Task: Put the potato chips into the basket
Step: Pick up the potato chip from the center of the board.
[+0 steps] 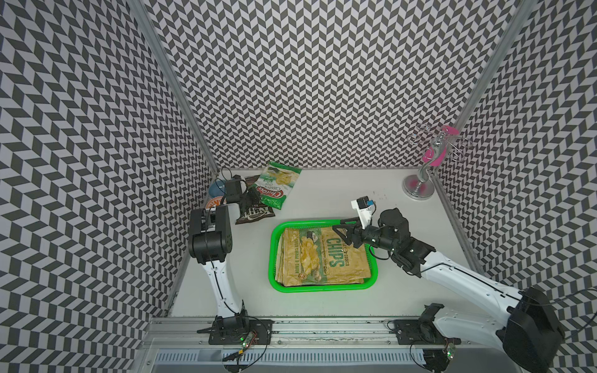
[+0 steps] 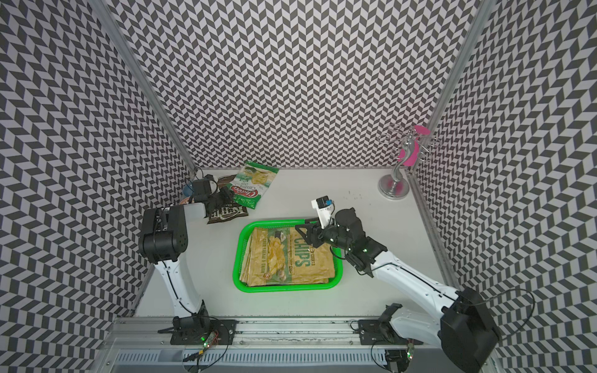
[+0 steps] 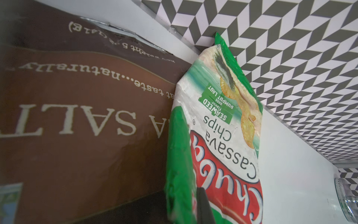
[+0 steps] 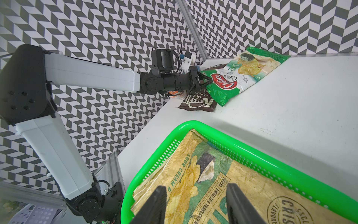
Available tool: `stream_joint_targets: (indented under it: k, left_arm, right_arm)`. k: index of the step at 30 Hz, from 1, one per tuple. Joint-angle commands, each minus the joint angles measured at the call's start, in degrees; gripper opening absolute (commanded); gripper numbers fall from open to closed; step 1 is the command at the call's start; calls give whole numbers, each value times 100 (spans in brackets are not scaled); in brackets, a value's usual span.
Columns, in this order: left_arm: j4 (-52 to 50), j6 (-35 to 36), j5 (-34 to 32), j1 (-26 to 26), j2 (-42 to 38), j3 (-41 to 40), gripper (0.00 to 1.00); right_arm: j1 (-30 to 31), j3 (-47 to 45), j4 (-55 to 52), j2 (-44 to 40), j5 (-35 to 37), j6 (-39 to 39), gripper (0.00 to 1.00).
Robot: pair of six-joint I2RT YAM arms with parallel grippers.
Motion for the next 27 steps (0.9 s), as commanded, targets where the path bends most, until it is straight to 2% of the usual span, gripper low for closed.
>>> stream_joint_targets:
  k: [1,7,11,18,27]
  left_arm:
    - [77,442,362,-86,-590,154,0]
    - [122,1459,1207,-131,-1373,142,0]
    - [-66,1905,1418,-182,-1861,261,0]
    - [-1055,2658,2536,-352,-2454,654,0]
    - [-3152,3973,3772,-753,-3153,993,0]
  right_arm:
    - [-16,-60,133,-176,117,-87,53]
    - [-16,-213,321,-389,237,-52,53]
    - [-16,-273,306,-576,425,-25,53]
    - [-47,-368,195,-990,932,-123,53]
    - [-498,-553,52,-1606,1183,59,52]
